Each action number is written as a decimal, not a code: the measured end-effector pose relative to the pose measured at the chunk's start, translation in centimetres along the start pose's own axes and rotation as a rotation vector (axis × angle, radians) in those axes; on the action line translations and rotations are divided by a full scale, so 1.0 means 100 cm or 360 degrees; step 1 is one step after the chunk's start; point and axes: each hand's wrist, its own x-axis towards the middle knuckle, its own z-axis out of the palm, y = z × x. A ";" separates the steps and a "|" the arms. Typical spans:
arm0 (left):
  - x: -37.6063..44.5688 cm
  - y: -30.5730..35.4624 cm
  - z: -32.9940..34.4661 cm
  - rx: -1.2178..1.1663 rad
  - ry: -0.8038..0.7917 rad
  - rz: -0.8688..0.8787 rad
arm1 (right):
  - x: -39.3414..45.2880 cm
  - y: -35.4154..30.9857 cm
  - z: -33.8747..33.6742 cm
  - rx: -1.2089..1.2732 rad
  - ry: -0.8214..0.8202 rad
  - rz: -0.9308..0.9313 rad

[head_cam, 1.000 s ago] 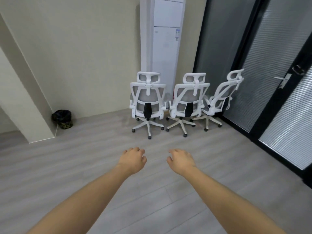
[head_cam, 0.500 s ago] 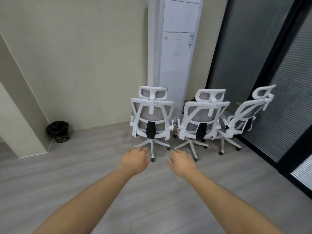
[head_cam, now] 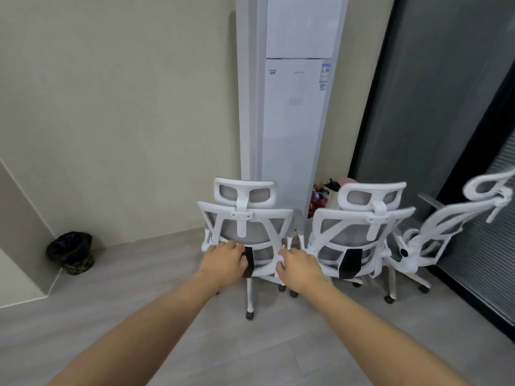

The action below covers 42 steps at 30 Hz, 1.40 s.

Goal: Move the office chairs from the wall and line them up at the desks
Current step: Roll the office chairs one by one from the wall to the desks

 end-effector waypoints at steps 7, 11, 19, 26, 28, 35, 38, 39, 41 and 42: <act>0.147 -0.019 0.007 0.0012 -0.0001 -0.0169 | 0.170 0.043 -0.014 0.0009 -0.0054 -0.0172; 0.209 -0.038 0.004 0.0019 -0.0029 -0.0275 | 0.251 0.049 -0.018 0.0015 -0.0070 -0.0239; 0.338 -0.093 0.001 0.0001 0.0020 -0.0218 | 0.382 0.038 -0.014 0.0017 0.0028 -0.0281; 0.444 -0.143 0.024 0.0020 -0.0009 -0.0092 | 0.486 0.024 0.006 0.0015 0.0027 -0.0235; 0.455 -0.150 0.037 0.0091 -0.0111 -0.0073 | 0.500 0.027 0.023 -0.0015 -0.0060 -0.0206; 0.454 -0.159 0.070 0.0132 0.0306 -0.0076 | 0.510 0.037 0.059 -0.0190 0.0076 -0.0202; 0.446 -0.155 0.077 0.0066 0.0446 -0.0119 | 0.507 0.038 0.063 -0.0183 0.0110 -0.0250; 0.443 -0.154 0.079 0.0038 0.0488 -0.0144 | 0.506 0.039 0.062 -0.0192 0.0127 -0.0292; 0.436 -0.149 0.082 -0.0015 0.0535 -0.0198 | 0.502 0.041 0.061 -0.0167 0.0194 -0.0370; 0.430 -0.145 0.083 -0.0022 0.0557 -0.0220 | 0.499 0.042 0.061 -0.0155 0.0204 -0.0403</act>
